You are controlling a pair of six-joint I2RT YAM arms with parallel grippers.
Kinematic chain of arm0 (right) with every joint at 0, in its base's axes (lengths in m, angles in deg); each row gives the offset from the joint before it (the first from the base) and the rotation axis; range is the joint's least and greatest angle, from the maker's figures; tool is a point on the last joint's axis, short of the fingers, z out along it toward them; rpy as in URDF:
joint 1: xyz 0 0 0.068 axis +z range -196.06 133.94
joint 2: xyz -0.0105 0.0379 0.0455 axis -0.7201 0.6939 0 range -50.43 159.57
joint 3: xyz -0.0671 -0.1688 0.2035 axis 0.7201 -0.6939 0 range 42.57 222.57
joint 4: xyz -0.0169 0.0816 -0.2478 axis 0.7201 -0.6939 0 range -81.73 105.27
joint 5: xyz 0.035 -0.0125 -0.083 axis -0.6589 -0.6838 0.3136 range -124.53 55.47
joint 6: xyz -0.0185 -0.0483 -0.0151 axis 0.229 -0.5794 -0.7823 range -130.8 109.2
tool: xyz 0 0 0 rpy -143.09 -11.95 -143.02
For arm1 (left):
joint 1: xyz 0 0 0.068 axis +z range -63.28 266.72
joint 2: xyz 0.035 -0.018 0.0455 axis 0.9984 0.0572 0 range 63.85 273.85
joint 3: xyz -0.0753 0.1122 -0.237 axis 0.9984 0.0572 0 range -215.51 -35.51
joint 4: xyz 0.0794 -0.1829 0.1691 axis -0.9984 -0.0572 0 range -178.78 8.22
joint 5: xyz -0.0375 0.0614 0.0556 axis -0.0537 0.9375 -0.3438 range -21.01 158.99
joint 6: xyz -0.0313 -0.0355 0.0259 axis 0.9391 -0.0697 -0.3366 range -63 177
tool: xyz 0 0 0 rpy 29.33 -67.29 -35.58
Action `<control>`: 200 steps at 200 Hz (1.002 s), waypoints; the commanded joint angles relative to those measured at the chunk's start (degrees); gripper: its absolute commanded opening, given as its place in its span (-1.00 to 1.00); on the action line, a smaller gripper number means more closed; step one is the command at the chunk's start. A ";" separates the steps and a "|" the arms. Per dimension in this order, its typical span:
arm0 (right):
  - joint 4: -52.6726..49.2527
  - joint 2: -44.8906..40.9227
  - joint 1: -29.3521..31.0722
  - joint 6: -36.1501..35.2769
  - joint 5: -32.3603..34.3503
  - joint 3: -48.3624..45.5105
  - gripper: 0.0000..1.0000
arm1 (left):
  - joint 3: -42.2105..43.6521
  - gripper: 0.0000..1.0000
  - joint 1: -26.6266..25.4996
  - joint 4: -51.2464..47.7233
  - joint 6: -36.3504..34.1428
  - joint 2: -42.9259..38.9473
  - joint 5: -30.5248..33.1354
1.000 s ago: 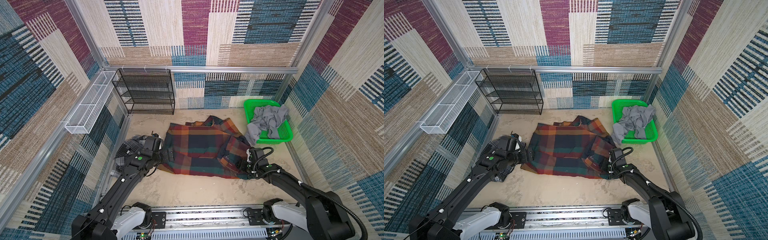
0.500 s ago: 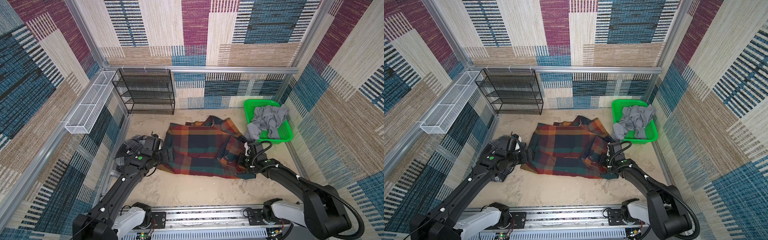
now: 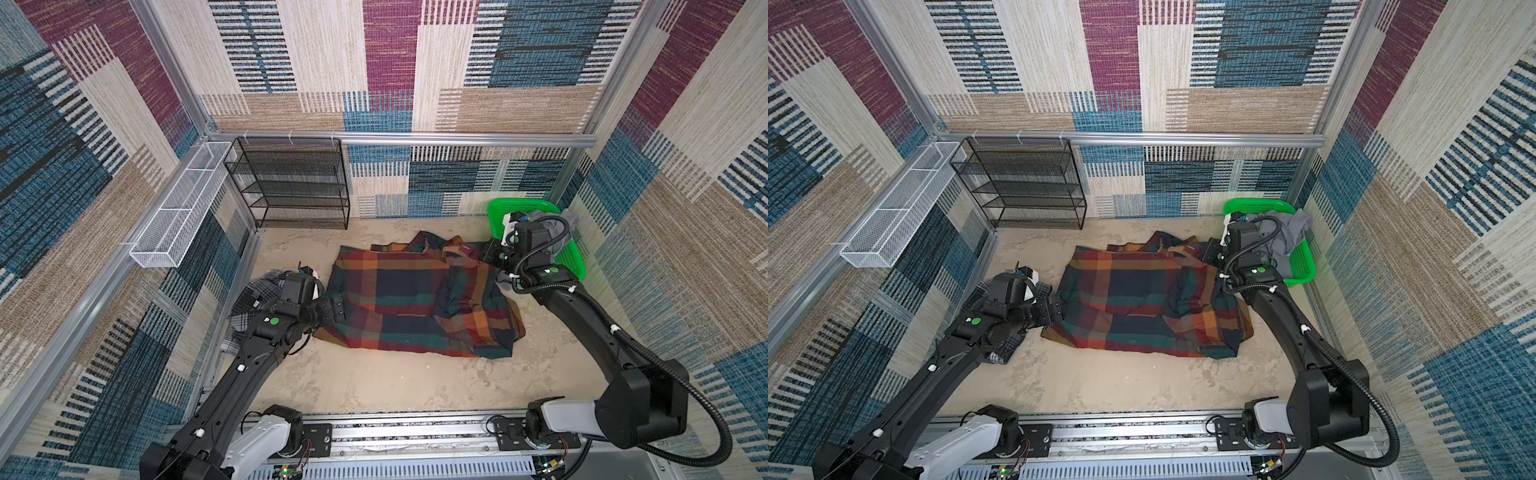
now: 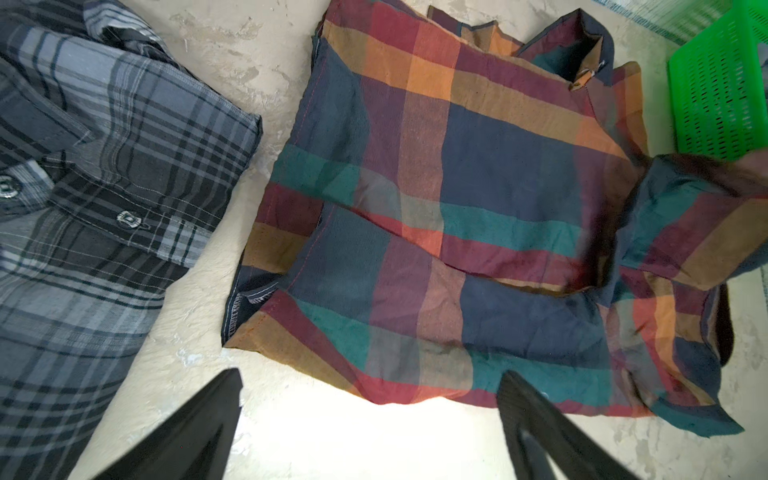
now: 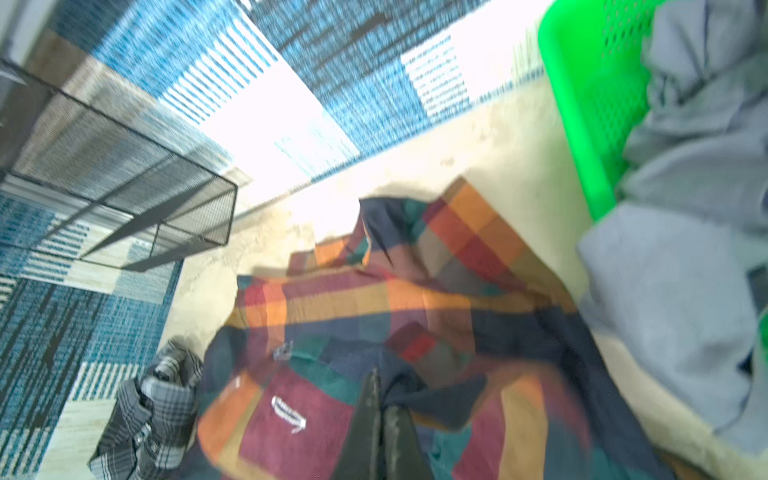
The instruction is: Fold and stack the long sleeve shirts
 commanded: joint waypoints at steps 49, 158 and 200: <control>8.04 6.74 -0.53 -0.87 -8.71 15.51 -1.00 | 0.34 0.98 0.78 1.48 -1.30 -1.07 -0.48; 11.96 -0.64 6.41 15.24 -5.53 -1.86 -1.00 | 0.24 0.98 1.05 -0.48 -2.42 -6.26 4.03; 17.03 -7.84 18.26 25.38 3.68 -11.60 -1.00 | 1.19 0.98 1.06 -2.81 -2.75 -12.89 8.22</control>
